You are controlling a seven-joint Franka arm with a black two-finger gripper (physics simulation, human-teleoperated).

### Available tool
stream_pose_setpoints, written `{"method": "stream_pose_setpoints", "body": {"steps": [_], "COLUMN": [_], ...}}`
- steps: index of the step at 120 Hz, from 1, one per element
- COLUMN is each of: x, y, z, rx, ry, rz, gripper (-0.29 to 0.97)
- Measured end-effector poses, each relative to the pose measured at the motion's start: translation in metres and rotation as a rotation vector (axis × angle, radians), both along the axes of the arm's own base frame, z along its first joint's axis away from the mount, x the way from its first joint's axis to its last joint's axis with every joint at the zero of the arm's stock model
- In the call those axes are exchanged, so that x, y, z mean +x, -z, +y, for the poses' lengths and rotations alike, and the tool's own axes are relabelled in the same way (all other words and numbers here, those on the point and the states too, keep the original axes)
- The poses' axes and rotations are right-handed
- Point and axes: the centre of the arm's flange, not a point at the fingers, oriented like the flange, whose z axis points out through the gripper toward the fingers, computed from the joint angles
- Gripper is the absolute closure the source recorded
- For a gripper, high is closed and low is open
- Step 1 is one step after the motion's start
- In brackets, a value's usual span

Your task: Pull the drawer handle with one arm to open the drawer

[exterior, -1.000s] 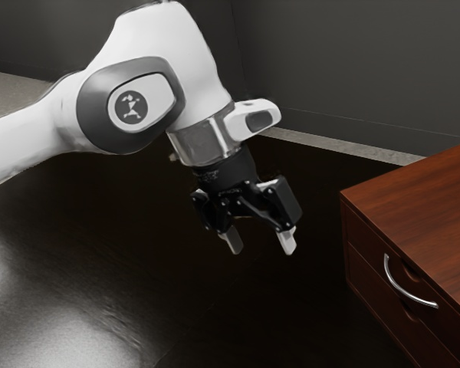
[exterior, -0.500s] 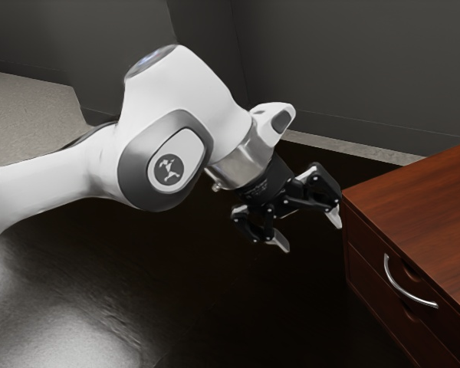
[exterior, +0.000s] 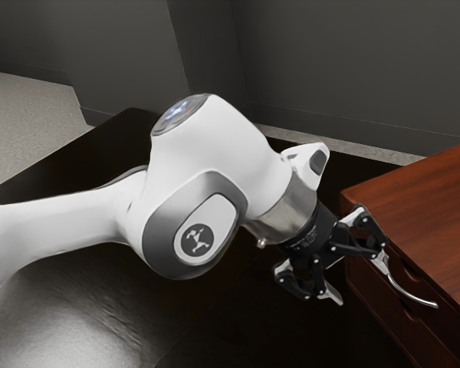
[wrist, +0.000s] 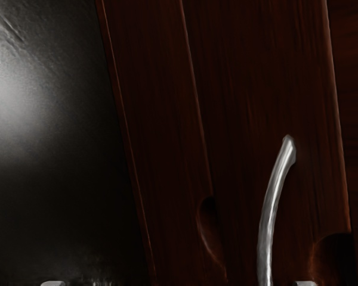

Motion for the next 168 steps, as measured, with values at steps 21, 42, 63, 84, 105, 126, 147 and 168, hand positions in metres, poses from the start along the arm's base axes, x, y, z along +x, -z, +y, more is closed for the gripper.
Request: {"method": "stream_pose_setpoints", "body": {"steps": [21,42,63,84,105,126,147,168], "x": [0.006,0.015,0.017,0.019,0.021,0.022,0.018,0.012], "y": [0.008,0.014,0.019,0.027,0.033,0.039,0.035,0.029], "z": [-0.005,-0.004,-0.011,-0.017,-0.021,-0.023,-0.026,-0.026], "rx": [-0.045,-0.055,-0.058,-0.065,-0.055,-0.046,-0.057,-0.057], "ry": [-0.093,-0.161,-0.191,-0.214,-0.225,-0.233,-0.241,-0.239], "rz": [0.001,-0.017,-0.023,-0.011,-0.006,0.002,0.009,0.015], "gripper": [0.26,0.29,0.3,0.35,0.38,0.41,0.43,0.44]}}
